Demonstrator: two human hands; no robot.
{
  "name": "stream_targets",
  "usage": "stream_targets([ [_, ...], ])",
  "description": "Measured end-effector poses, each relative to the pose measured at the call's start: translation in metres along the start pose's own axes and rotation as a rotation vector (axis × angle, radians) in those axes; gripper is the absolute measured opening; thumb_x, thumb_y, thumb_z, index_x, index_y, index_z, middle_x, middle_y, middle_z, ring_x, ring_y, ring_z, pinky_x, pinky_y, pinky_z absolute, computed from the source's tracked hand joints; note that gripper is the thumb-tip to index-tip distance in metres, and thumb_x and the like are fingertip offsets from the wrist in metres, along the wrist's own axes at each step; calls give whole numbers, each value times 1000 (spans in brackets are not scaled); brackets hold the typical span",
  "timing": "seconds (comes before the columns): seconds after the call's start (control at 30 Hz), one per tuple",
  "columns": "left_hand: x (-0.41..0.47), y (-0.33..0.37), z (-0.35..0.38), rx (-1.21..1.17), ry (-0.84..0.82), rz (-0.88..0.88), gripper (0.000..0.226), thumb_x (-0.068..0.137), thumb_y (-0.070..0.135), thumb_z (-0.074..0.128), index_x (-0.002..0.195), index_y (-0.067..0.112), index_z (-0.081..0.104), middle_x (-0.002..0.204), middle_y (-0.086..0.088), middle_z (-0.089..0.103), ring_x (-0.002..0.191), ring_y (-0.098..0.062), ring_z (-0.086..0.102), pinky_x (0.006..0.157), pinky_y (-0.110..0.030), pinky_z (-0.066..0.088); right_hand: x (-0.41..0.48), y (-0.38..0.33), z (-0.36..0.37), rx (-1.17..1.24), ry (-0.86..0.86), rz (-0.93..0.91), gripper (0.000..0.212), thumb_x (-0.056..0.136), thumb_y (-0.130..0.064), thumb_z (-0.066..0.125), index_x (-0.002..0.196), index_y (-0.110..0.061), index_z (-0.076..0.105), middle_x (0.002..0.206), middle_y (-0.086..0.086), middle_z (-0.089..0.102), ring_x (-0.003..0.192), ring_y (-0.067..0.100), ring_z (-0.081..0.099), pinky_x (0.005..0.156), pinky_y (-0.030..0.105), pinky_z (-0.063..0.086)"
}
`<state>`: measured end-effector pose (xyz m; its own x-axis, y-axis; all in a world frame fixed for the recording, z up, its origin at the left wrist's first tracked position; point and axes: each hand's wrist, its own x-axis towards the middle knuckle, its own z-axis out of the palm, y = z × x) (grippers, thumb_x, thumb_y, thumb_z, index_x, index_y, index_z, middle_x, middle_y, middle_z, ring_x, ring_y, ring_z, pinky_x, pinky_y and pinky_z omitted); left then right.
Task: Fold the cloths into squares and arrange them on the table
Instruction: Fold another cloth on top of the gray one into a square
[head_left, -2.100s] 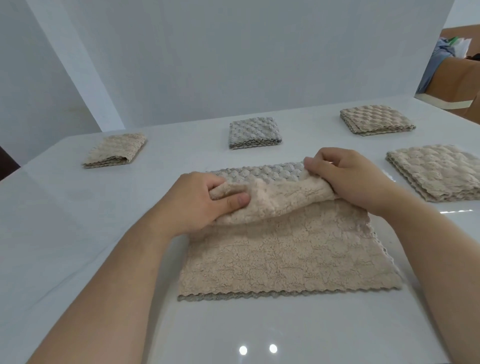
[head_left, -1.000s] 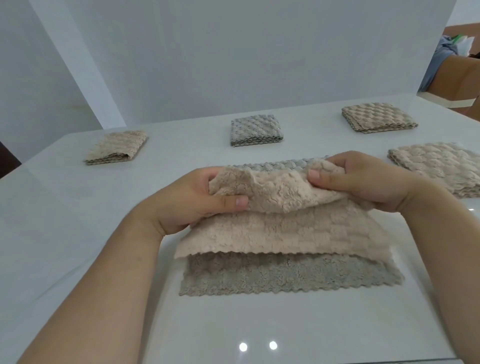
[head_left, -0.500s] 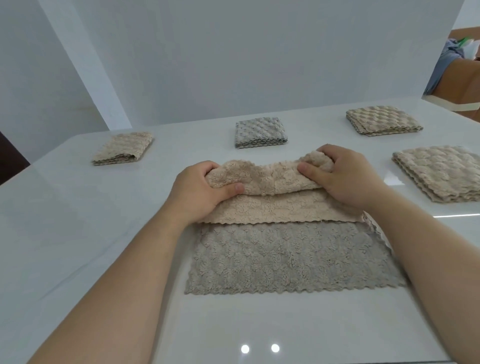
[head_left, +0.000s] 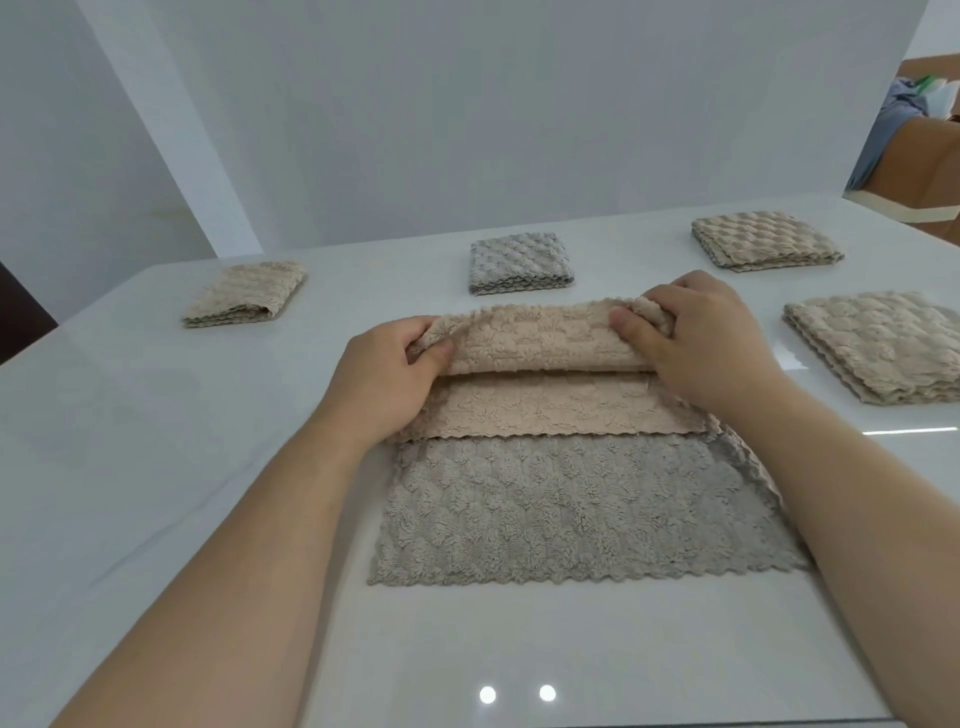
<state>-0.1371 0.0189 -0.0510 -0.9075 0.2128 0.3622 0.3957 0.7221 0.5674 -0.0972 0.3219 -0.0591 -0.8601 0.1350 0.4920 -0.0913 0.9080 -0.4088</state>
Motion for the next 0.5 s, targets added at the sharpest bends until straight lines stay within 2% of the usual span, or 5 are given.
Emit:
stream_targets([
  [0.13, 3, 1, 2, 30, 66, 75, 28, 101, 27, 59, 125, 21, 71, 102, 11, 68, 103, -14, 60, 84, -1, 34, 1, -3, -3, 2, 58, 40, 50, 95, -62, 51, 98, -13, 59, 99, 5, 47, 100, 30, 49, 83, 38, 42],
  [0.2, 5, -2, 2, 47, 130, 111, 31, 96, 26, 60, 124, 24, 72, 123, 6, 68, 120, -18, 57, 108, -26, 41, 0, -6, -7, 9, 57, 64, 50, 95, -64, 47, 98, -15, 48, 100, 5, 47, 96, 26, 45, 80, 37, 39],
  [0.23, 5, -4, 2, 67, 179, 115, 29, 93, 26, 61, 119, 26, 75, 125, 4, 67, 121, -21, 55, 108, -35, 41, 0, -8, -9, 20, 52, 76, 46, 97, -62, 46, 97, -16, 45, 100, 4, 47, 94, 25, 44, 79, 37, 37],
  [0.37, 3, -2, 1, 92, 357, 105, 14, 84, 20, 73, 96, 26, 78, 106, 5, 63, 98, -13, 56, 87, -23, 46, 0, -12, -15, 143, 34, 110, 14, 93, -33, 40, 93, -19, 40, 98, 3, 46, 87, 23, 44, 72, 38, 34],
  [0.5, 5, -2, 0, 2, 378, 56, 9, 82, 22, 79, 89, 25, 74, 93, 11, 64, 78, -4, 53, 70, -11, 37, 2, -11, -14, 133, 85, 122, 8, 95, -27, 45, 99, -20, 46, 108, 3, 48, 91, 24, 48, 76, 38, 40],
])
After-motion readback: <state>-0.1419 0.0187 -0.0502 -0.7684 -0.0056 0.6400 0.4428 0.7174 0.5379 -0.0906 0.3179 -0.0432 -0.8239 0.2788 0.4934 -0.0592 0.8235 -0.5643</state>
